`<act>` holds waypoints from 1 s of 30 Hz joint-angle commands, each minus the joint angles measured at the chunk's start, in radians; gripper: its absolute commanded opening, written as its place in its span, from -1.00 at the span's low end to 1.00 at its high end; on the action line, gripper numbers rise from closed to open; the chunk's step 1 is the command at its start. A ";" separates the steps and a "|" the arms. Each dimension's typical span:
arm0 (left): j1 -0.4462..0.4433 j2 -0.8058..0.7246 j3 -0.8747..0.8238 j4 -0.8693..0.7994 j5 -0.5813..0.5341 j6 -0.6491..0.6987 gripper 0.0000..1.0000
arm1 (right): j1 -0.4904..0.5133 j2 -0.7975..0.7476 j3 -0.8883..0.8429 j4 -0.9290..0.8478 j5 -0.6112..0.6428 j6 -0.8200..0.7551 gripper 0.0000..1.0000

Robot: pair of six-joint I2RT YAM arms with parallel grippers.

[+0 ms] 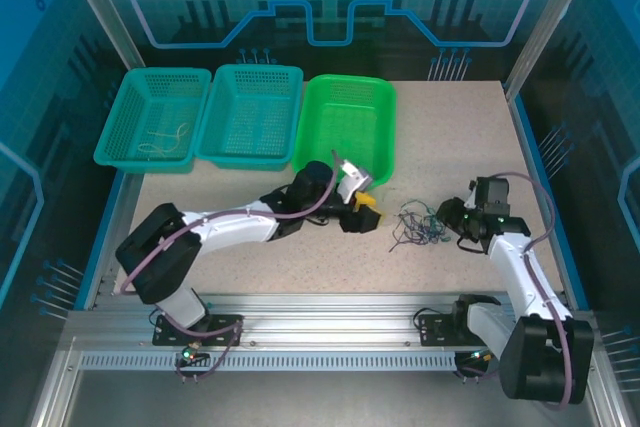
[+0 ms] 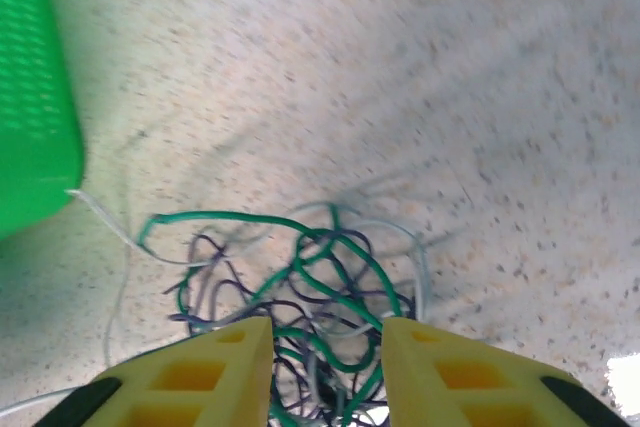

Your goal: Untangle the cables

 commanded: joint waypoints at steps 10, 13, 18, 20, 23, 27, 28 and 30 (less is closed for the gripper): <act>-0.090 0.327 0.380 -0.218 -0.043 0.145 0.63 | 0.143 0.122 0.110 -0.046 0.043 -0.093 0.17; -0.092 0.376 0.410 -0.233 -0.086 0.122 0.60 | 0.150 0.188 0.117 -0.038 0.045 -0.092 -0.08; -0.092 0.438 0.453 -0.251 -0.093 0.102 0.18 | 0.157 0.214 0.125 -0.019 0.061 -0.075 -0.82; -0.092 0.459 0.468 -0.249 -0.079 0.093 -0.17 | 0.156 0.202 0.123 -0.010 0.061 -0.070 -1.00; -0.091 0.470 0.468 -0.229 -0.079 0.083 -0.85 | 0.157 0.194 0.128 -0.013 0.063 -0.072 -1.00; -0.079 0.454 0.436 -0.198 -0.095 0.069 -1.00 | 0.155 0.178 0.129 -0.025 0.076 -0.082 -1.00; -0.072 0.439 0.417 -0.181 -0.096 0.058 -1.00 | 0.153 0.169 0.129 -0.028 0.085 -0.081 -1.00; -0.056 0.395 0.359 -0.133 -0.100 0.030 -1.00 | 0.146 0.148 0.125 -0.033 0.100 -0.082 -1.00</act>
